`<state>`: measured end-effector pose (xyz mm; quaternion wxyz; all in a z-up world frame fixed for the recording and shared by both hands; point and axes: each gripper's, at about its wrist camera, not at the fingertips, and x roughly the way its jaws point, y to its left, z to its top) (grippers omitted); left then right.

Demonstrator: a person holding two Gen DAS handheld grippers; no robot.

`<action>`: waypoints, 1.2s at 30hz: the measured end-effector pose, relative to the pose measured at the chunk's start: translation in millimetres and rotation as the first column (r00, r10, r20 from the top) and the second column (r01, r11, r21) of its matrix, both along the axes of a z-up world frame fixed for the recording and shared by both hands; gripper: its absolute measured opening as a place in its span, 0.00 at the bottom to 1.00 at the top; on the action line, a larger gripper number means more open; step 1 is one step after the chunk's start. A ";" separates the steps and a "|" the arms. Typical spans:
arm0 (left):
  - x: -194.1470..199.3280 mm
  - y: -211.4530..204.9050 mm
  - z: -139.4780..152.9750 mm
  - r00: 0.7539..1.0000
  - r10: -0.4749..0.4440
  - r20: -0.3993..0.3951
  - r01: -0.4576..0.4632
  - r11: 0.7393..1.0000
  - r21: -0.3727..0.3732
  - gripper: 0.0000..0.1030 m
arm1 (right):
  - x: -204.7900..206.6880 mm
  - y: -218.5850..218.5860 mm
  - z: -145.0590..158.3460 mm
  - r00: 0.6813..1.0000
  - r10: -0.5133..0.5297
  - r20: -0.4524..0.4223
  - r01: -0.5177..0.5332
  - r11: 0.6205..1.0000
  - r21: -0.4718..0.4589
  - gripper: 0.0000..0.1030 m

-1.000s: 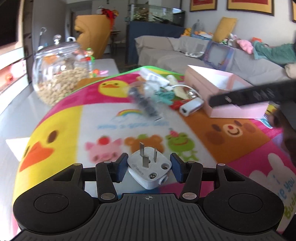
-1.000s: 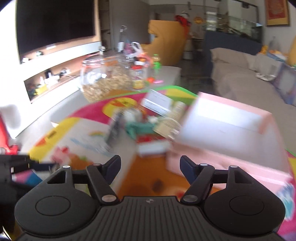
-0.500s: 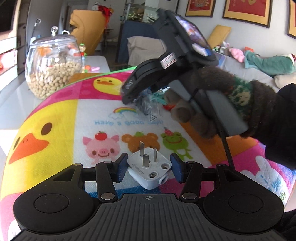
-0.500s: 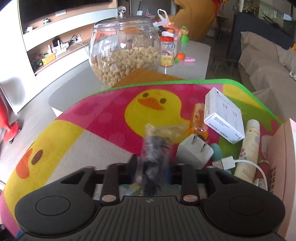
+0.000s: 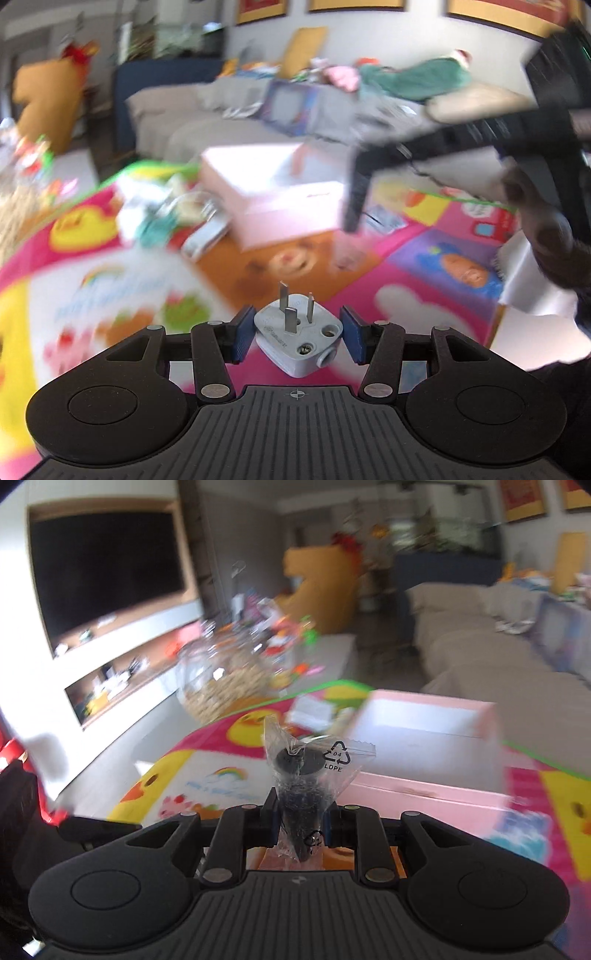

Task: Organize rigid objects
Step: 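Carry both items over the pink box and open both tools to drop them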

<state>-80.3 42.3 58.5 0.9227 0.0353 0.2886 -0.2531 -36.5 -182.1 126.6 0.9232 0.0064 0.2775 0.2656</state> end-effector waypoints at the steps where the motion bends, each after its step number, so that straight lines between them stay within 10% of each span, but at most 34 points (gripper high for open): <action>1: 5.1 -8.7 9.0 1.000 -0.016 0.022 0.016 1.000 0.010 0.53 | -5.4 -13.6 0.9 0.999 -0.036 0.011 0.036 0.999 0.001 0.20; 7: 79.2 -66.5 67.5 0.983 -0.023 0.184 0.018 0.999 0.032 0.53 | -10.6 -69.0 -9.9 0.981 -0.193 0.013 0.193 0.981 0.024 0.20; 13: 153.9 -80.7 86.3 0.971 0.162 0.173 -0.136 0.979 -0.154 0.51 | 1.6 -83.1 -21.3 0.977 -0.214 0.002 0.213 0.975 0.062 0.20; 21: 110.3 -10.9 58.9 0.947 0.244 0.207 -0.212 0.963 -0.165 0.51 | 35.5 -85.2 8.9 0.972 -0.231 0.033 0.222 0.960 0.172 0.20; 27: 101.2 30.9 18.7 0.954 0.293 0.063 -0.288 0.954 -0.086 0.51 | 128.5 -52.6 51.7 0.989 -0.145 -0.001 0.141 0.961 0.236 0.22; 30: 94.1 46.6 4.9 0.947 0.321 0.018 -0.318 0.944 -0.090 0.51 | 162.7 -33.6 42.9 0.970 -0.240 -0.031 0.242 0.961 0.131 0.47; 36: 97.0 42.5 -11.6 0.975 0.221 0.010 -0.221 0.975 -0.033 0.51 | 141.0 -15.0 -4.0 0.979 -0.202 -0.021 0.201 0.979 -0.032 0.49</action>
